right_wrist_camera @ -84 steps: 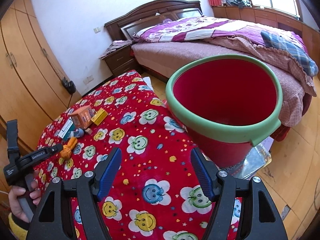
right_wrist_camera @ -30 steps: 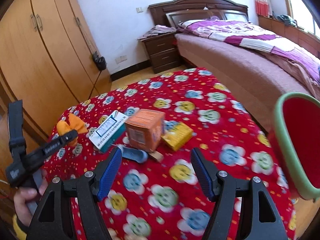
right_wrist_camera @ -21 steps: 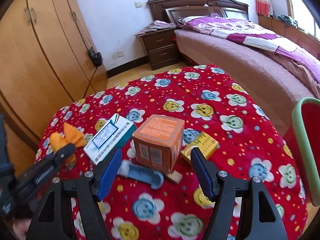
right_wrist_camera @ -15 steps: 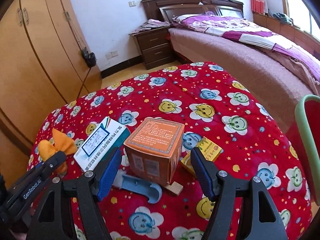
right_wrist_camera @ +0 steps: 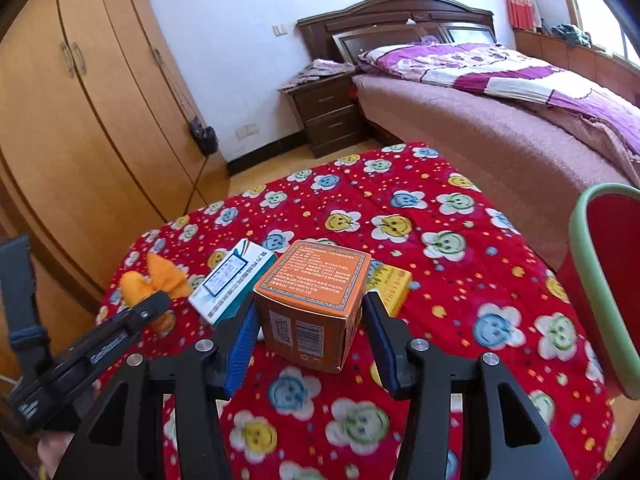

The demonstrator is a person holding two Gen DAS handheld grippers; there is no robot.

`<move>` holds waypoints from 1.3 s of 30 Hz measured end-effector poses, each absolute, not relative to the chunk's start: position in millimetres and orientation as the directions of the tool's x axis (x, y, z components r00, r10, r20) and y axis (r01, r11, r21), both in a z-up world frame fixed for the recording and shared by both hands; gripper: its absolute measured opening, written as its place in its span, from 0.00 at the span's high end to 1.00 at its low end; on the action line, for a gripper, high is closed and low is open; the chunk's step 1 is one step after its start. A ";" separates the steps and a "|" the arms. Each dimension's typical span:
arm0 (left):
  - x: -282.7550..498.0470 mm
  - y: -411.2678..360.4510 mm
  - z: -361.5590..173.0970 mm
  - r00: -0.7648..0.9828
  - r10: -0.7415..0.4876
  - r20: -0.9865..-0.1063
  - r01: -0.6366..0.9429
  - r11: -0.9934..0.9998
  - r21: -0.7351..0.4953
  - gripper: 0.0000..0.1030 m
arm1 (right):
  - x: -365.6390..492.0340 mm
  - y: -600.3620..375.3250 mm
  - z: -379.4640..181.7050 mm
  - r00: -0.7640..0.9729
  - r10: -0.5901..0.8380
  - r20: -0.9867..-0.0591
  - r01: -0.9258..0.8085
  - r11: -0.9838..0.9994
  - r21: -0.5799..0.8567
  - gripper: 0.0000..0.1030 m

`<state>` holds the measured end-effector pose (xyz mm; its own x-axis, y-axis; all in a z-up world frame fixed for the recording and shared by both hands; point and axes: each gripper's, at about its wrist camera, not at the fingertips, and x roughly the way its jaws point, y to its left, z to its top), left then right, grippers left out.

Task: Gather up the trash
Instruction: 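Grasp the orange cardboard box with the right tool while the left tool holds the bow, then carry both items over the red bucket and open both tools to drop them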

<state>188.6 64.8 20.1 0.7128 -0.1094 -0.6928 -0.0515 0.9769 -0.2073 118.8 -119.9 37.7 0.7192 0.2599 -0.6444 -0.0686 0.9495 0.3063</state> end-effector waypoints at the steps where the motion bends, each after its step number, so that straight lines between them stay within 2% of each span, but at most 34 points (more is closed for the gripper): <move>1: 186.1 62.2 22.4 0.714 -0.113 -0.691 -0.047 0.977 -0.208 0.81 | 113.8 -122.4 40.6 0.723 0.262 -0.639 -0.071 0.948 0.309 0.49; 20: 133.3 -18.3 66.3 0.727 -0.205 -0.656 0.112 0.977 -0.182 0.81 | 26.8 -196.8 66.7 0.794 0.227 -0.563 -0.014 0.934 0.357 0.49; 39: 121.3 -140.8 75.6 0.682 -0.291 -0.671 0.296 0.949 -0.110 0.81 | -28.0 -314.7 52.8 0.837 0.017 -0.546 0.225 0.900 0.373 0.49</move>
